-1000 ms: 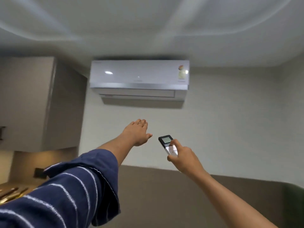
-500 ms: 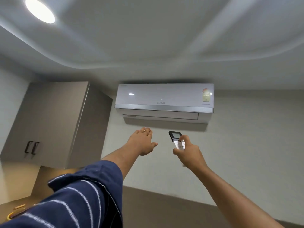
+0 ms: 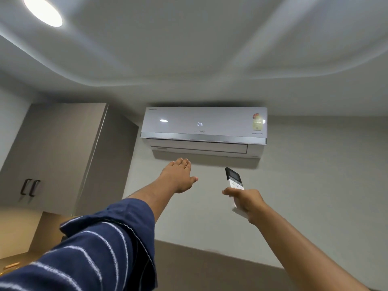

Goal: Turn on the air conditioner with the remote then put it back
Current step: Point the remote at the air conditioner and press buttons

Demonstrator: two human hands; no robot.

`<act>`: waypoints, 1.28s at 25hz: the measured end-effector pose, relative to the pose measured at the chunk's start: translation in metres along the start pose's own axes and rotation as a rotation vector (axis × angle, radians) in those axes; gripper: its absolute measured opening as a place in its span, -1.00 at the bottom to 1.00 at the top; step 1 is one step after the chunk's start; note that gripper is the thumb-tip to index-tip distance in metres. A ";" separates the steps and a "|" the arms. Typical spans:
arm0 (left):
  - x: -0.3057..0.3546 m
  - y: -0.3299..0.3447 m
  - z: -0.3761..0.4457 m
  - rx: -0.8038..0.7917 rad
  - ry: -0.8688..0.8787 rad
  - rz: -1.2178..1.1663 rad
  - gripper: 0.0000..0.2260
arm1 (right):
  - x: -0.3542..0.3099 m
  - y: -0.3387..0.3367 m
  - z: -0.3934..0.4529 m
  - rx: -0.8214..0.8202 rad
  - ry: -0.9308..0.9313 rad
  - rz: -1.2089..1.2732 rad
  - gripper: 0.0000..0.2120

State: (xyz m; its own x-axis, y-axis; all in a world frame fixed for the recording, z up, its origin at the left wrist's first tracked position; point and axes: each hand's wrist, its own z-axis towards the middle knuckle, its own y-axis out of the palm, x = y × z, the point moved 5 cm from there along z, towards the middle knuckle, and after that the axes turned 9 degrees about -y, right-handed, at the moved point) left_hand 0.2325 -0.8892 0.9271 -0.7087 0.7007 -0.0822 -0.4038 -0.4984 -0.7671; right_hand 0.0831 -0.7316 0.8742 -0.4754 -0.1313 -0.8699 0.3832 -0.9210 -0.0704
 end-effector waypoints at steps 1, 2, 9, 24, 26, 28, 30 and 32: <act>0.001 0.002 -0.001 -0.008 -0.003 0.004 -0.38 | 0.006 0.002 -0.002 -0.042 0.077 0.136 -0.46; 0.001 0.005 -0.002 -0.013 -0.006 0.005 -0.38 | 0.011 0.004 -0.004 -0.072 0.114 0.247 -0.46; -0.019 0.001 -0.005 0.018 -0.047 0.058 -0.37 | 0.010 0.019 -0.010 -0.253 0.086 0.392 -0.67; -0.008 0.009 -0.029 0.000 -0.010 0.057 -0.37 | 0.013 0.031 -0.040 -0.307 0.085 0.455 -0.78; -0.010 0.007 -0.032 0.005 -0.011 0.052 -0.37 | 0.012 0.030 -0.043 -0.286 0.102 0.432 -0.80; -0.013 0.004 -0.034 0.005 -0.015 0.049 -0.37 | 0.011 0.030 -0.045 -0.271 0.131 0.409 -0.81; -0.014 0.002 -0.034 0.012 -0.013 0.047 -0.37 | 0.007 0.029 -0.046 -0.252 0.155 0.388 -0.79; -0.014 0.000 -0.034 0.017 -0.012 0.048 -0.37 | 0.003 0.030 -0.044 -0.247 0.164 0.362 -0.77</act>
State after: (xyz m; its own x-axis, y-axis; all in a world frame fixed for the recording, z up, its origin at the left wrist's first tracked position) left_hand 0.2626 -0.8817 0.9063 -0.7341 0.6700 -0.1107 -0.3793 -0.5397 -0.7516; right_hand 0.1279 -0.7430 0.8478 -0.1529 -0.3497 -0.9243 0.6881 -0.7090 0.1545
